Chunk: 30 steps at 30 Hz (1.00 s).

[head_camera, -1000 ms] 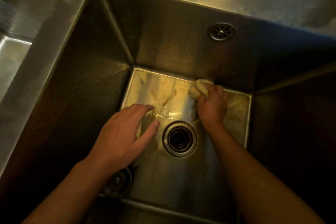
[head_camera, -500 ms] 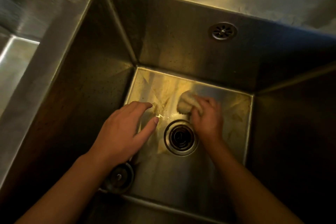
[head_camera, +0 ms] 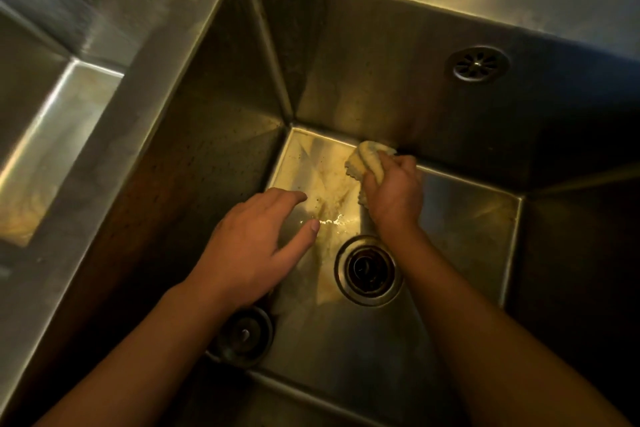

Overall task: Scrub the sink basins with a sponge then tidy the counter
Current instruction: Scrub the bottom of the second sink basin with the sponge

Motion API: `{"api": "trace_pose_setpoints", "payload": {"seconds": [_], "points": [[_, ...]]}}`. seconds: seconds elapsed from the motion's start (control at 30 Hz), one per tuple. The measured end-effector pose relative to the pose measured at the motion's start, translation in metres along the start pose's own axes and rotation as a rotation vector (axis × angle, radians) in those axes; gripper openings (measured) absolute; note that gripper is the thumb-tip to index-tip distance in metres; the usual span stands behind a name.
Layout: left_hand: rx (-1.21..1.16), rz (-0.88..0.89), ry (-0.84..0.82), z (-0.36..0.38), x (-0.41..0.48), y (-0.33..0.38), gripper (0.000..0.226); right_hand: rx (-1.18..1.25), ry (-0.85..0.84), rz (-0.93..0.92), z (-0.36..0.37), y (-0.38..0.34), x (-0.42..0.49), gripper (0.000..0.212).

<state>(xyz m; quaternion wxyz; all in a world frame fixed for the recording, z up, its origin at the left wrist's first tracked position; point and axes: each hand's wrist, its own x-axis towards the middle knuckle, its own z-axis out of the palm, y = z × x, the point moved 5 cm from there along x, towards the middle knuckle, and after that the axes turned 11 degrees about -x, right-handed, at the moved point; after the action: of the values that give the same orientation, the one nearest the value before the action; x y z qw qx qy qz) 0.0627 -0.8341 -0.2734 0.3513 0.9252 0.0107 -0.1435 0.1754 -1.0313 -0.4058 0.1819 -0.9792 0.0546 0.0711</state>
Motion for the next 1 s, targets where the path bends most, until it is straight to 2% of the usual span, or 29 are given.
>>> {"api": "trace_pose_setpoints", "payload": {"seconds": [0.1,0.23,0.57,0.83,1.0], "points": [[0.023,-0.012,0.005,-0.003,0.002,-0.003,0.059,-0.018,-0.05,-0.148,0.011,-0.044,0.005,0.047],[0.063,-0.019,0.011,-0.005,0.001,-0.005,0.059,-0.068,-0.09,-0.233,0.023,-0.09,0.012,0.047],[0.04,-0.055,0.004,-0.009,0.002,-0.011,0.061,-0.105,-0.097,-0.186,0.01,-0.042,0.012,0.049],[0.056,-0.039,0.011,-0.011,0.004,-0.008,0.061,-0.172,-0.145,-0.455,0.037,-0.117,0.029,0.041],[0.015,-0.067,0.004,-0.015,-0.011,-0.004,0.061,-0.108,-0.187,-0.531,0.031,-0.091,0.014,0.046]]}}
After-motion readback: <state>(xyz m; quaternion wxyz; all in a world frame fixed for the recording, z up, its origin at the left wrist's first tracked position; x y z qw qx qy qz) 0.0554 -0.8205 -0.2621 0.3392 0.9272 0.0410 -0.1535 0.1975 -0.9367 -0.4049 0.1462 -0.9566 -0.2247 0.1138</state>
